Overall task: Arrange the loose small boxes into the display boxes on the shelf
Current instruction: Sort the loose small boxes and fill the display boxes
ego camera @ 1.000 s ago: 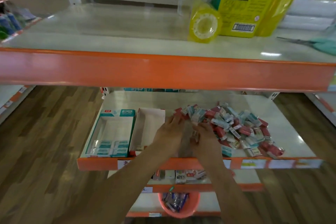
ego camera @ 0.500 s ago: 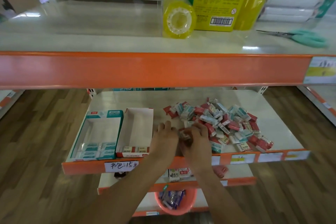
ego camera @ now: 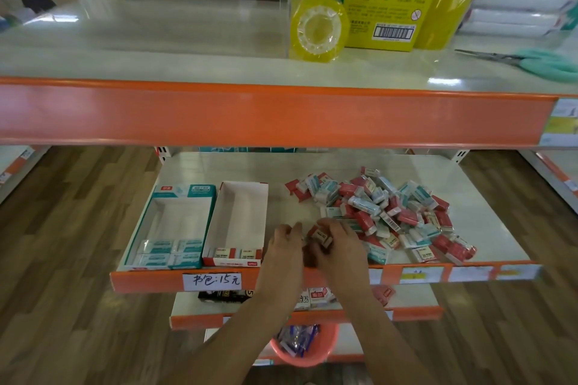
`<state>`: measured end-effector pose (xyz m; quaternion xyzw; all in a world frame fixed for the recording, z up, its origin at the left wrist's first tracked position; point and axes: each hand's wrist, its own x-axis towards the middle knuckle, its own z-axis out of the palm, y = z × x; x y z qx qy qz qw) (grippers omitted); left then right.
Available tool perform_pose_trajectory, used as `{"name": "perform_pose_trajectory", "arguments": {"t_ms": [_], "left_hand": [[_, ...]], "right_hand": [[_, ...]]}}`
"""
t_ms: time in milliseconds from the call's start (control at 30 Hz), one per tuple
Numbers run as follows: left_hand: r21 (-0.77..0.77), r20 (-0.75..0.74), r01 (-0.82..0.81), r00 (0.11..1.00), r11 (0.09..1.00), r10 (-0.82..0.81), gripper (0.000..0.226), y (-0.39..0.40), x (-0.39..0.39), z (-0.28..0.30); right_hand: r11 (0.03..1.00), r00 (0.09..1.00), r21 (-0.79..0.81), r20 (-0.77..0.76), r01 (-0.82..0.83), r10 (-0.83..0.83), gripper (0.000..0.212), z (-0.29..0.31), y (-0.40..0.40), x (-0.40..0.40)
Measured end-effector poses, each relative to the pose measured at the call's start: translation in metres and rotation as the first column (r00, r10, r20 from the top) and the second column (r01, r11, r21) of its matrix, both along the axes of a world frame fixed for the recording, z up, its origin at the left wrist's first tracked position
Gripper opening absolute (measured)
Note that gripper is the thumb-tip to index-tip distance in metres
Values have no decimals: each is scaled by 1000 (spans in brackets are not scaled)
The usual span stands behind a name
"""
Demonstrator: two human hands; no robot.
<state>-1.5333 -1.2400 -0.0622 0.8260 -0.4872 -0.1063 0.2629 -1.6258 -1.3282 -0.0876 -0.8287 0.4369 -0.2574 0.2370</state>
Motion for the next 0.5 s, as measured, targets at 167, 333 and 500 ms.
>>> {"name": "perform_pose_trajectory", "arguments": {"t_ms": [167, 333, 500], "left_hand": [[-10, 11, -13, 1000, 1000, 13, 40, -1, 3, 3], [1, -60, -15, 998, 1000, 15, 31, -2, 5, 5], [23, -50, 38, 998, 999, -37, 31, -4, 9, 8]], "right_hand": [[1000, 996, 6, 85, -6, 6, 27, 3, 2, -2], [998, 993, -13, 104, -62, 63, 25, 6, 0, -5], [984, 984, 47, 55, -170, 168, 45, 7, -4, -9]]}}
